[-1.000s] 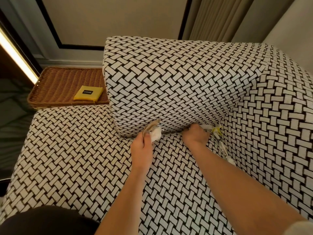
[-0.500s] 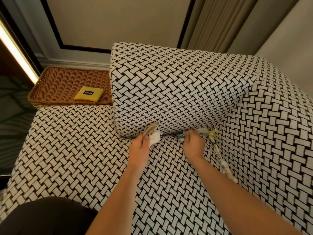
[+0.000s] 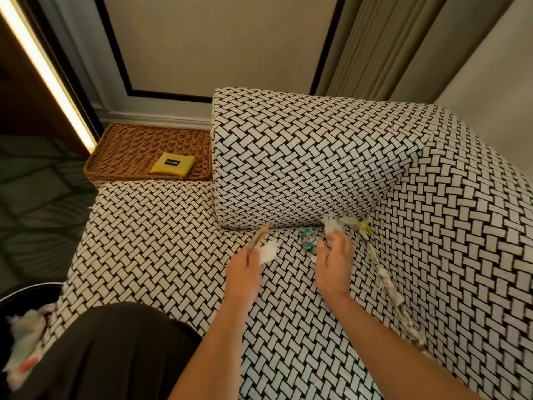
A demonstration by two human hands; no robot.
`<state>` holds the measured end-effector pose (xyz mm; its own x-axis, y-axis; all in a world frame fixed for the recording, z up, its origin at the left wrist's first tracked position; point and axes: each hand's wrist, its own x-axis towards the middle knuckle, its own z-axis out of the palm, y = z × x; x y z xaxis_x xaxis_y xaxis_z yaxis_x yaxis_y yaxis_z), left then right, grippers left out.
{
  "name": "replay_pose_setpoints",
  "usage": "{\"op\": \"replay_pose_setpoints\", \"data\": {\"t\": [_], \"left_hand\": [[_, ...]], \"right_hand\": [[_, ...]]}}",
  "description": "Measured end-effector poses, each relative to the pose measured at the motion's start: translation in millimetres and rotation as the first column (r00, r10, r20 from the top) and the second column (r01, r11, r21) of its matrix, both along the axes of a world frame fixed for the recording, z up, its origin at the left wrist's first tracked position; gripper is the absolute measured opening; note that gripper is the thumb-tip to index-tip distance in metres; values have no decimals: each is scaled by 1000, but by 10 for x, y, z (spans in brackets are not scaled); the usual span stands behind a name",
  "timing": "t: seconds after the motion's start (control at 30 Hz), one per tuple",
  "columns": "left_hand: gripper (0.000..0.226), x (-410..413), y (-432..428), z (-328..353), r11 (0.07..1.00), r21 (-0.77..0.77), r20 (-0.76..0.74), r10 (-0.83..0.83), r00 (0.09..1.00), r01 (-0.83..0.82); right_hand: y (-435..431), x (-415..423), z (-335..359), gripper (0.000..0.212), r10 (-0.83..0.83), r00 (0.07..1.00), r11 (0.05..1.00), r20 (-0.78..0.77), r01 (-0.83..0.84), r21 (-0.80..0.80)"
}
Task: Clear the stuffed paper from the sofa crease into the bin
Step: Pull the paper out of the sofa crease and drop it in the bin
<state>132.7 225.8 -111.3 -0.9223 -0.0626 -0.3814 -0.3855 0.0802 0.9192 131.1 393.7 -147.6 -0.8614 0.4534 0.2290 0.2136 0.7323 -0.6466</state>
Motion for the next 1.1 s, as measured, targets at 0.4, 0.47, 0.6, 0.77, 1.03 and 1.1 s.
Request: {"op": "replay_pose_setpoints", "data": {"t": [0.4, 0.47, 0.6, 0.77, 1.03, 1.1], "left_hand": [[27, 132, -79, 83, 1000, -5, 82, -13, 997, 13], [26, 133, -95, 81, 1000, 13, 81, -13, 997, 12], [23, 159, -116, 95, 997, 73, 86, -9, 996, 2], [19, 280, -105, 119, 999, 34, 86, -14, 996, 11], [25, 502, -130, 207, 999, 28, 204, -41, 978, 36], [30, 554, -168, 301, 997, 73, 215, -15, 976, -1]], "right_hand": [[-48, -161, 74, 64, 49, 980, 971, 192, -92, 222], [-41, -202, 67, 45, 103, 980, 956, 171, -145, 255], [-48, -189, 48, 26, 140, 984, 966, 113, -161, 201], [-95, -119, 80, 15, 166, 984, 956, 58, -175, 234], [-257, 131, 146, 22, 296, 929, 903, 222, -348, 253], [-332, 193, 213, 25, 297, 913, 902, 279, -364, 231]]}}
